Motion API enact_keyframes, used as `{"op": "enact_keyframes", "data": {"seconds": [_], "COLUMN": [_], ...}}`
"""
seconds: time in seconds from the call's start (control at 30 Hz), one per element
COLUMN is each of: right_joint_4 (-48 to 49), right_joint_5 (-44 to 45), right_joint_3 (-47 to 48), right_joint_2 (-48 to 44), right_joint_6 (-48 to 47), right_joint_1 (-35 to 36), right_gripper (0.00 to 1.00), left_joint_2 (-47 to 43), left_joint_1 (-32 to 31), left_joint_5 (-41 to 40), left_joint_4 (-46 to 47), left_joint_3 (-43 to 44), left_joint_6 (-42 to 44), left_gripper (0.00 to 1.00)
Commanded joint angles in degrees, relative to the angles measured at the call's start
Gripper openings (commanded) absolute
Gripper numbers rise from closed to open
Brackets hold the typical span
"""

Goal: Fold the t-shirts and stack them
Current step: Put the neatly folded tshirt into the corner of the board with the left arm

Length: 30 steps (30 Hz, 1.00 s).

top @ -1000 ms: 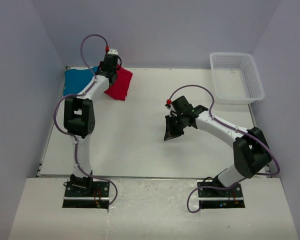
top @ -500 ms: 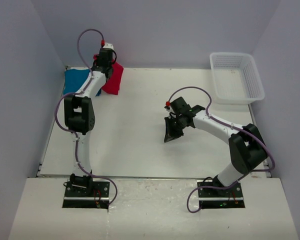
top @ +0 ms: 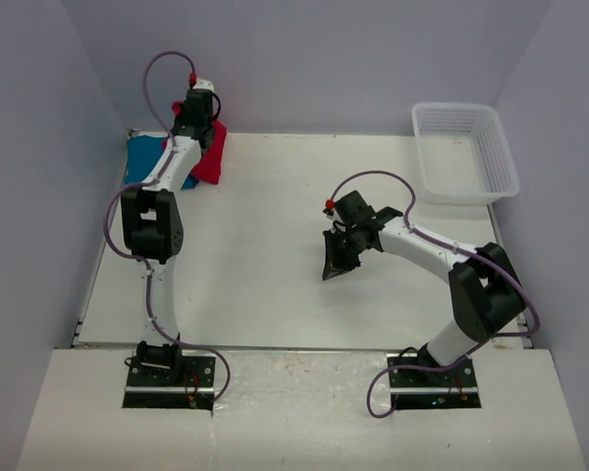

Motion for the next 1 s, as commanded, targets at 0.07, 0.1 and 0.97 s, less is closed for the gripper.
{"op": "enact_keyframes", "data": {"seconds": [0.07,0.1,0.97], "right_joint_4": [1.03,1.12,1.29], "right_joint_5": [0.39,0.3,-0.32], "right_joint_3": [-0.35,-0.44,-0.09], "right_joint_2": [0.58,0.76,2.52], "right_joint_6": [-0.37,-0.37,-0.98], "right_joint_1": [0.24,0.32,0.32], "right_gripper": [0.0,0.0,0.0], "left_joint_2": [-3.87,-3.96,-9.15], "left_joint_1": [0.81,0.81,1.16], "left_joint_5": [-2.12,-2.12,-4.84], "left_joint_4": [1.08,0.99,3.54], "left_joint_3": [3.6,3.6,-1.06], "left_joint_6": [1.81,1.81,2.34], "left_gripper": [0.0,0.0,0.0]}}
